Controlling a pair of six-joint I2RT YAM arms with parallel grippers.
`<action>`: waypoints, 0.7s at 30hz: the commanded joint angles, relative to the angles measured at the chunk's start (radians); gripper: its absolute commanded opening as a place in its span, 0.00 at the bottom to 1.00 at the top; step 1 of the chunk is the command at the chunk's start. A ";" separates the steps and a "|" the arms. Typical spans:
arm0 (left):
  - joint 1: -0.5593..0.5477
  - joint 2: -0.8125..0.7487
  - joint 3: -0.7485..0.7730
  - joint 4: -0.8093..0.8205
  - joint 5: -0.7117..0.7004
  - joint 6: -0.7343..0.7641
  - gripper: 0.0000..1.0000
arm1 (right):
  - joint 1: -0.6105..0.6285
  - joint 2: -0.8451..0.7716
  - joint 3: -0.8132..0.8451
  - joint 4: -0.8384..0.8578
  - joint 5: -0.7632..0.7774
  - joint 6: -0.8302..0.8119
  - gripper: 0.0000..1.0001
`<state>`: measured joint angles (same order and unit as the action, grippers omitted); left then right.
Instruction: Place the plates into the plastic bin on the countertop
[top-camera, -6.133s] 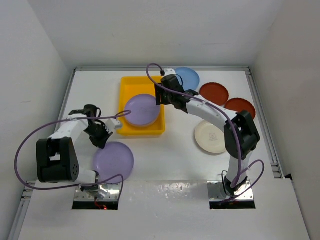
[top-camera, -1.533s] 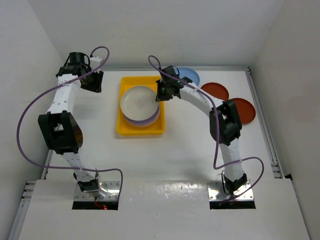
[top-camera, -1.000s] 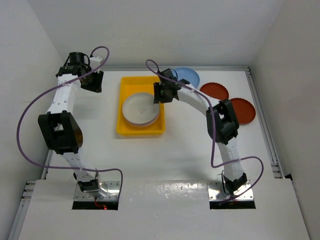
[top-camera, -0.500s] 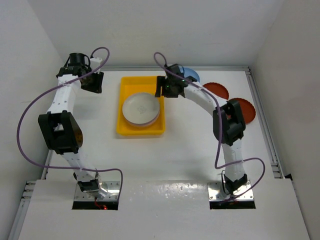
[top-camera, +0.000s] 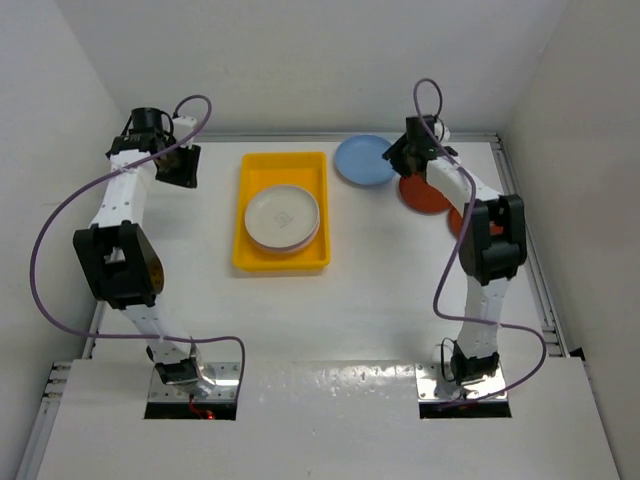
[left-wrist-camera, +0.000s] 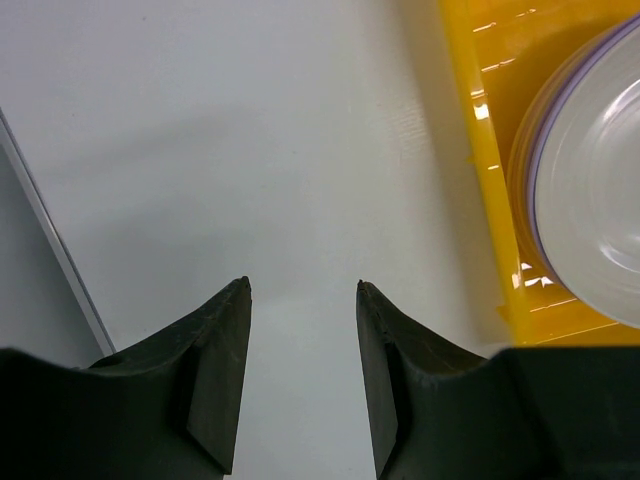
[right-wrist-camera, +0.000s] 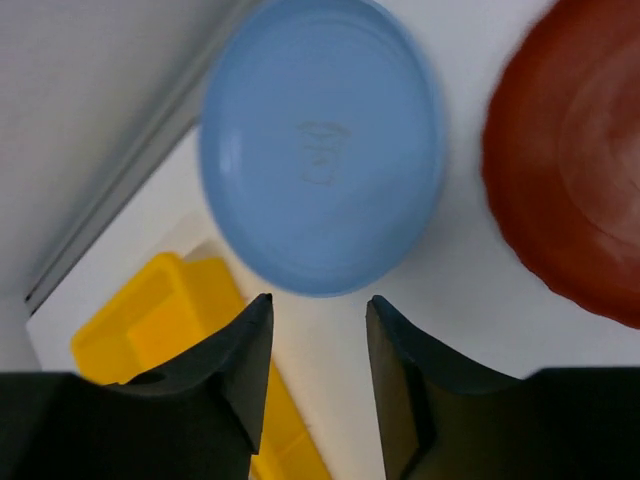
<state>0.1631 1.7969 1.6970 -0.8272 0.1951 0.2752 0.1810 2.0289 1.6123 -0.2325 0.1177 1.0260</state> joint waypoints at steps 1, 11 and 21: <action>0.027 -0.013 0.001 0.016 0.000 -0.013 0.49 | 0.006 0.069 0.017 -0.027 0.059 0.160 0.44; 0.068 0.005 -0.019 0.025 0.010 -0.013 0.49 | 0.005 0.252 0.162 -0.080 0.111 0.279 0.48; 0.131 0.035 -0.048 0.053 0.020 -0.013 0.49 | -0.015 0.404 0.265 -0.071 0.077 0.355 0.20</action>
<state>0.2714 1.8191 1.6672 -0.8021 0.2028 0.2752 0.1787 2.4073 1.8339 -0.3111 0.1974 1.3499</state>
